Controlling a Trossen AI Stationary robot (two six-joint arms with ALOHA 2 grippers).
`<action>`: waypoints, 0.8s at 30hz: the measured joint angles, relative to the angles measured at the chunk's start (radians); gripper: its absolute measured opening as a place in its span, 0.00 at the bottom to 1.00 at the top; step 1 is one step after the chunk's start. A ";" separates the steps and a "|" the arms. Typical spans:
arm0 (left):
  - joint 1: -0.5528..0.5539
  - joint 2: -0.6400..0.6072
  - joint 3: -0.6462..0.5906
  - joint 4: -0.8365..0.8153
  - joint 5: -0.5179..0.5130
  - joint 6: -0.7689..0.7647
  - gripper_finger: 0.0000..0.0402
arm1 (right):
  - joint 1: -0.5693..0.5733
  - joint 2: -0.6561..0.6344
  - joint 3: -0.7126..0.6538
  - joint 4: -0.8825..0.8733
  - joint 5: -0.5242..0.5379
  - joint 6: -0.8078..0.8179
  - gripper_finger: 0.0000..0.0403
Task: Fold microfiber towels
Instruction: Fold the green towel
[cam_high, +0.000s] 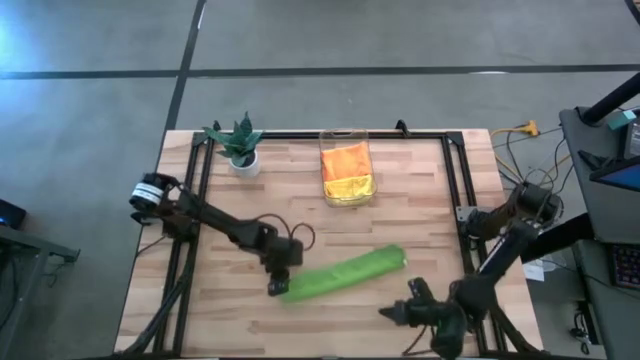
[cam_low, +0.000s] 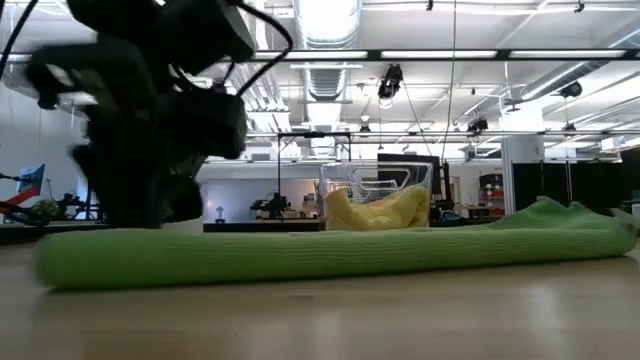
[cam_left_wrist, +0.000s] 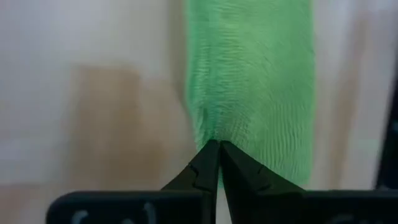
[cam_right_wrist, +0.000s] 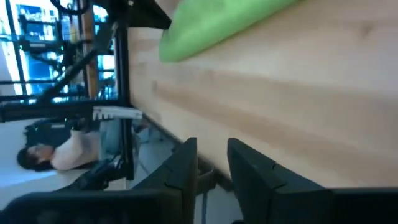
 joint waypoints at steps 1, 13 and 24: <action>-0.014 0.000 0.003 0.000 0.015 0.000 0.02 | 0.004 0.016 0.016 0.009 -0.015 0.001 0.20; -0.015 -0.159 0.047 0.015 -0.127 0.063 0.02 | -0.122 0.004 -0.067 -0.235 -0.243 -0.010 0.09; 0.000 -0.116 0.043 0.011 -0.157 0.018 0.02 | -0.296 -0.030 -0.217 -0.271 -0.404 -0.104 0.09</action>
